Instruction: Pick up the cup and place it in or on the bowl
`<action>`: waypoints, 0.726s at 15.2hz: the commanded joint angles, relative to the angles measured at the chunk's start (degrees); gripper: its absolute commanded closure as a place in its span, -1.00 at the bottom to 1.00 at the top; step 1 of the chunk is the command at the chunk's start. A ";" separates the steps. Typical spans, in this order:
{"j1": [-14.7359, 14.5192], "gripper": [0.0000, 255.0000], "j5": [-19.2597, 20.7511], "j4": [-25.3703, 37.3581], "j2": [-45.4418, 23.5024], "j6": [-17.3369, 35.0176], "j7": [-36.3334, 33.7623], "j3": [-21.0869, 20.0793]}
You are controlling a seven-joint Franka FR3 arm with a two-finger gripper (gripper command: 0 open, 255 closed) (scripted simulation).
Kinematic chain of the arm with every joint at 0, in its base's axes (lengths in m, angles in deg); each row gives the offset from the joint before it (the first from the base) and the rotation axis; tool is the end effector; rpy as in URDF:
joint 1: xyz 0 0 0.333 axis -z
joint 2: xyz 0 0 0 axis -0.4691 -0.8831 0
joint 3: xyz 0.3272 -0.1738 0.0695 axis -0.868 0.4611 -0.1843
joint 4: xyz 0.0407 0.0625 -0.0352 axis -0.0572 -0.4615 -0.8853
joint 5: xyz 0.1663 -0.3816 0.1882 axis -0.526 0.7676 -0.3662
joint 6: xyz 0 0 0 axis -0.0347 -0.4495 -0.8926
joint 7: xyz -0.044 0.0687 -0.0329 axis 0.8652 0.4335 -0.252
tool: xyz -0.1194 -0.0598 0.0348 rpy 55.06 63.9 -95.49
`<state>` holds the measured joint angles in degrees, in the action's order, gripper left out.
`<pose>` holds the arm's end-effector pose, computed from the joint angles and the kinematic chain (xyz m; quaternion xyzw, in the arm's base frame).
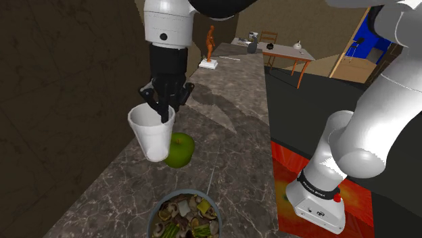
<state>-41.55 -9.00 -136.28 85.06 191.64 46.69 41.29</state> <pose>0.4608 0.3772 0.5640 -0.9948 0.0728 0.0381 0.0595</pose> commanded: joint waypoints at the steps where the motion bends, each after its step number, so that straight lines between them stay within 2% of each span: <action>1: -0.81 1.00 -1.34 -2.25 3.26 -0.57 -1.21 -0.66; 11: -6.19 1.00 -7.43 -10.64 15.41 -1.70 -9.46 -5.53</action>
<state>-47.16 -15.77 -146.04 99.37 189.89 38.18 36.33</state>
